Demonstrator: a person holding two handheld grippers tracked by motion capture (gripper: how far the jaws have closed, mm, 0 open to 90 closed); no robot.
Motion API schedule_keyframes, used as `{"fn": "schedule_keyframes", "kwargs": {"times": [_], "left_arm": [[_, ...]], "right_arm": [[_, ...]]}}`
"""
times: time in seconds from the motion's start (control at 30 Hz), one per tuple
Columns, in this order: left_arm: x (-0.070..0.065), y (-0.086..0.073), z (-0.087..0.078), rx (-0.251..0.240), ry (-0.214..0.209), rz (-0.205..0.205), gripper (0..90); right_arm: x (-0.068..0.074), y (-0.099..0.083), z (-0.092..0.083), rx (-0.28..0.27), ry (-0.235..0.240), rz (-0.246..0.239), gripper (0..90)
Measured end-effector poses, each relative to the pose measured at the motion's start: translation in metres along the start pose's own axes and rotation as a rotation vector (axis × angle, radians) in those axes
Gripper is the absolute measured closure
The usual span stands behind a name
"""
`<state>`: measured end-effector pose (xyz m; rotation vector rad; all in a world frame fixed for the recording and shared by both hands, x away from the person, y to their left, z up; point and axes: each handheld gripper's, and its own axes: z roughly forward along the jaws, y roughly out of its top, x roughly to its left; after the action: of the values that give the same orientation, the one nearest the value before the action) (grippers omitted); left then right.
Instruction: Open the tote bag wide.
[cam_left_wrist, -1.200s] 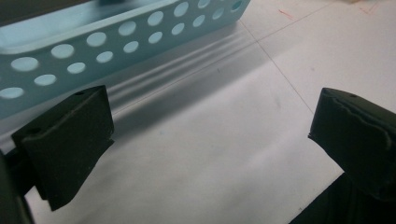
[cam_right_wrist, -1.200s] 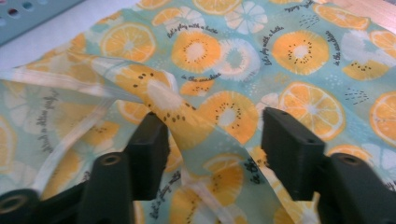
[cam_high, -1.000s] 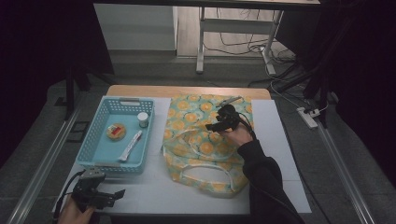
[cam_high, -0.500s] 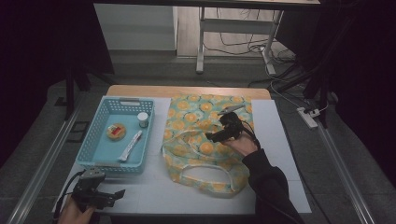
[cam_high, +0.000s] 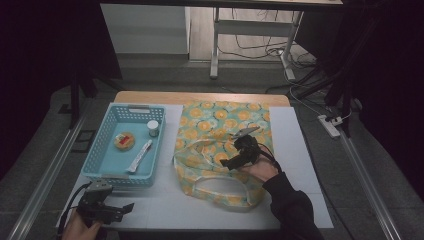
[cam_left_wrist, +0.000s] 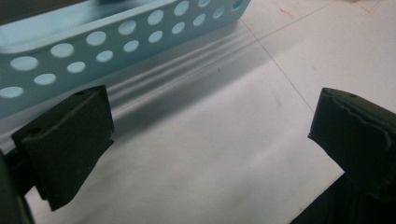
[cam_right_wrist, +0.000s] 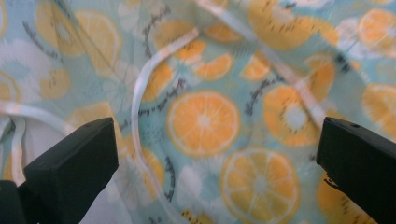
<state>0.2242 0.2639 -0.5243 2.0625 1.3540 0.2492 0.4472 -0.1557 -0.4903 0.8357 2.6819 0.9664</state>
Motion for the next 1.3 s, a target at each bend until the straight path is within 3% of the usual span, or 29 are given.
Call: {"fn": "schedule_keyframes", "kwargs": {"times": [0.3, 0.4, 0.43, 0.6, 0.67, 0.7, 0.77, 0.9, 0.93, 1.1, 1.3], "left_arm": [[0.0, 0.0, 0.0, -0.002, 0.0, 0.002, 0.0], [0.0, 0.0, 0.0, -0.002, 0.0, 0.002, 0.0], [0.0, 0.0, 0.0, -0.002, 0.001, 0.003, 0.0], [0.0, 0.0, 0.0, 0.002, 0.001, 0.002, 0.0], [0.0, 0.0, 0.0, 0.003, 0.001, 0.003, 0.0], [0.0, 0.0, 0.0, 0.003, 0.001, 0.003, 0.0], [-0.001, 0.0, 0.0, 0.004, 0.002, 0.003, 0.0], [-0.001, 0.0, 0.0, 0.005, 0.003, 0.004, 0.0], [-0.001, 0.0, 0.0, 0.005, 0.002, 0.004, 0.0], [0.0, 0.0, 0.001, 0.006, 0.002, 0.002, 0.1], [0.0, 0.0, 0.001, 0.006, 0.002, 0.002, 0.1]], "right_arm": [[0.004, -0.019, 0.014, 0.045, -0.014, -0.027, 0.0], [0.008, -0.023, 0.021, 0.075, -0.023, -0.058, 0.0], [0.012, -0.025, 0.026, 0.094, -0.03, -0.09, 0.2], [0.012, -0.025, 0.024, 0.09, -0.006, -0.106, 8.2], [0.013, -0.025, 0.023, 0.084, -0.004, -0.115, 13.3], [0.015, -0.025, 0.02, 0.081, 0.01, -0.127, 22.8], [0.018, -0.025, 0.018, 0.075, 0.025, -0.143, 33.5], [0.022, -0.025, 0.015, 0.075, 0.051, -0.172, 51.3], [0.022, -0.025, 0.015, 0.075, 0.051, -0.172, 51.3], [0.027, -0.024, 0.013, 0.083, 0.09, -0.196, 77.0], [0.024, -0.024, 0.014, 0.082, 0.119, -0.174, 90.0]]}}
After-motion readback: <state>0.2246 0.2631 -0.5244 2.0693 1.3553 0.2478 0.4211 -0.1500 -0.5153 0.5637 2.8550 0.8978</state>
